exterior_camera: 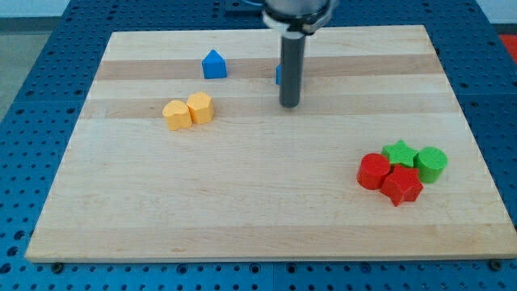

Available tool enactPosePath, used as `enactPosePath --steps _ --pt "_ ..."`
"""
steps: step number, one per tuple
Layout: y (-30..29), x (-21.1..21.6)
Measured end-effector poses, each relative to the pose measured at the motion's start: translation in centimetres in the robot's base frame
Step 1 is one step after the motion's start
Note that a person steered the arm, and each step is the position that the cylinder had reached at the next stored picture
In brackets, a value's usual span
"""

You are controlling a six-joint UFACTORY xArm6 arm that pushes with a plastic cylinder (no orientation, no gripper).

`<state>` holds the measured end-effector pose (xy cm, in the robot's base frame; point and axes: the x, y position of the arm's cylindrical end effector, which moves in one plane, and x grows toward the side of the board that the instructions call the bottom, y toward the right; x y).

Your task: Slide the blue triangle to the top left side of the blue cube

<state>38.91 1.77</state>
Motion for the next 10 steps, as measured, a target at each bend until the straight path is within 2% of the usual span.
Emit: enactPosePath --steps 1,2,4,5,6,7,10 --pt "-3.6 1.5" --pt "-7.7 -1.2" --pt "-14.8 -1.0" --pt "-17.9 -3.0" --pt "-18.6 -4.2" --pt "-17.4 -7.8" --pt "-8.8 -8.8"
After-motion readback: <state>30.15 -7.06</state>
